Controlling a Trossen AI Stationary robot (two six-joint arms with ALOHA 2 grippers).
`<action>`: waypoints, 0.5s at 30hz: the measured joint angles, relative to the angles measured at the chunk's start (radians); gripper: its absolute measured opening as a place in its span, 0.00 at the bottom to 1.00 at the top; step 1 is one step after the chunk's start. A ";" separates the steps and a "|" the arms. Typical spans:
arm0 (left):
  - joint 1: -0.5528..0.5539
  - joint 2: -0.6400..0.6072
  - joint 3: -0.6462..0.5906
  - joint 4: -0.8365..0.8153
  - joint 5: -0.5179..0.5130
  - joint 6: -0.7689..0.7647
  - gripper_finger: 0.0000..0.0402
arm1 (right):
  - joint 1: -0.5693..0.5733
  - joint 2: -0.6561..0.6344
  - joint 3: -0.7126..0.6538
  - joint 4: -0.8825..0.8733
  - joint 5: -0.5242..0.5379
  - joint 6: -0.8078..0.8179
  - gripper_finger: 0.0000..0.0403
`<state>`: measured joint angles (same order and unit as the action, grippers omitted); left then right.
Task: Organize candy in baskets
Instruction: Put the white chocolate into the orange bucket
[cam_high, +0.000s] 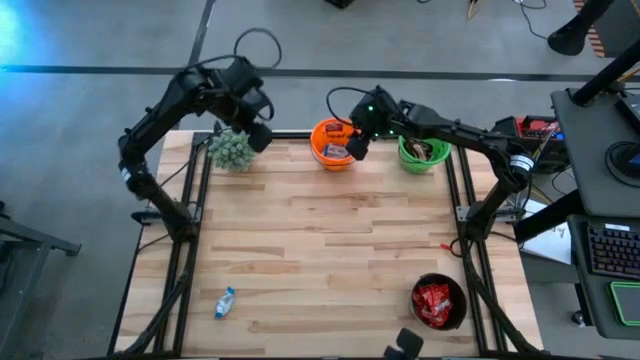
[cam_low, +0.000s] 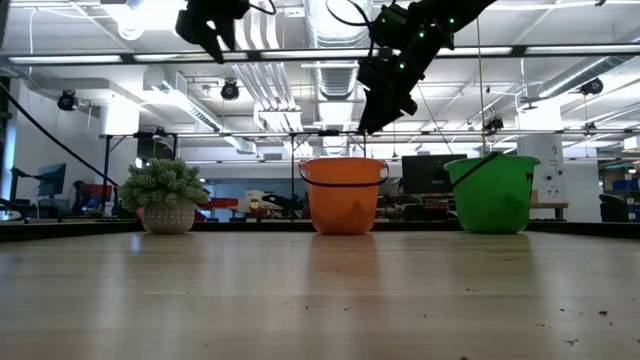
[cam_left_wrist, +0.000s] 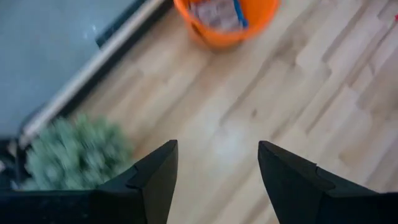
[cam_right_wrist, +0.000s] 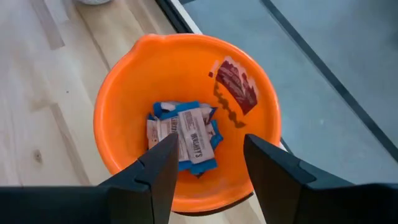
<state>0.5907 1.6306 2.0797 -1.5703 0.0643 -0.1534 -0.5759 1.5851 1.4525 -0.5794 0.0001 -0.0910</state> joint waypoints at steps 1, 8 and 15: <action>-0.013 -0.027 -0.042 0.000 0.000 -0.022 0.51 | -0.002 0.000 0.000 0.000 0.001 0.000 0.43; -0.132 -0.189 -0.340 0.000 0.000 -0.178 0.50 | -0.006 -0.001 0.000 -0.002 0.000 -0.038 0.43; -0.276 -0.309 -0.578 0.012 0.000 -0.391 0.50 | -0.006 -0.006 0.000 -0.003 0.001 -0.038 0.43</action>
<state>0.3152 1.3214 1.5018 -1.5588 0.0639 -0.5439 -0.5816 1.5794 1.4521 -0.5828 0.0010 -0.1291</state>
